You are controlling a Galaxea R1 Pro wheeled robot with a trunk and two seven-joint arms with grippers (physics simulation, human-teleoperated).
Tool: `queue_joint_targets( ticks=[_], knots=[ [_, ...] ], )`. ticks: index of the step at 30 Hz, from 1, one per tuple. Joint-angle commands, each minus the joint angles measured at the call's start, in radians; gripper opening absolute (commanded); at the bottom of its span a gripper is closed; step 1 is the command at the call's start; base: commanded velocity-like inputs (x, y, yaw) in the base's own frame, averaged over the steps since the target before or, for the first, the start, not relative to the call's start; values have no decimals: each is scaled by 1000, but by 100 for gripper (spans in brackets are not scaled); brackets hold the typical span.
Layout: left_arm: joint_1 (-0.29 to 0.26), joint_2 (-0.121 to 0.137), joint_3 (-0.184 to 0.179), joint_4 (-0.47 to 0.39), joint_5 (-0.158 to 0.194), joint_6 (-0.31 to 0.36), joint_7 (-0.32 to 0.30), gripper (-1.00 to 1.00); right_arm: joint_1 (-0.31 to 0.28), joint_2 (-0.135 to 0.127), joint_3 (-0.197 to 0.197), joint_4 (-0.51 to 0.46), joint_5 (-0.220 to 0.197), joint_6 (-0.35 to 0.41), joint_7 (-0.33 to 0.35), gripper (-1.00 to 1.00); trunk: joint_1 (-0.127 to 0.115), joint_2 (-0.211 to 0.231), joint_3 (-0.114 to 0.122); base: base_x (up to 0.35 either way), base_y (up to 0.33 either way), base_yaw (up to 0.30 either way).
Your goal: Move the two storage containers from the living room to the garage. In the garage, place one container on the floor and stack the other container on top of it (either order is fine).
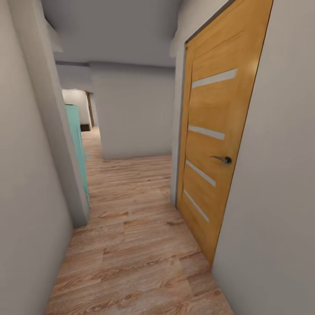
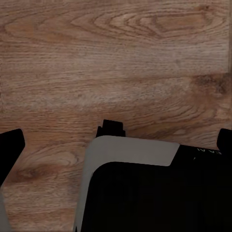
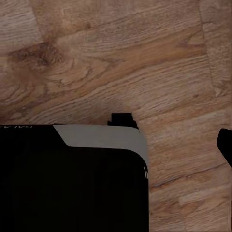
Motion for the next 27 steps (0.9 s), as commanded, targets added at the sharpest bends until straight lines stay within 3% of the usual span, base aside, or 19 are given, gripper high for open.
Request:
queue_joint_targets(
  ticks=[1, 14, 27],
  knots=[
    [-1, 0, -2, 0, 9, 1, -4, 100, -1, 1, 8, 3, -6, -5, -1, 100, 1, -1, -1, 321, 0, 229],
    [-1, 0, -2, 0, 10, 2, -4, 100, -1, 1, 8, 3, 14, -5, -1, 100, 1, -1, -1, 321, 0, 269],
    [-1, 0, -2, 0, 10, 2, -4, 100, -1, 1, 8, 2, 14, -5, -1, 100, 1, -1, -1, 321, 0, 29]
  ],
)
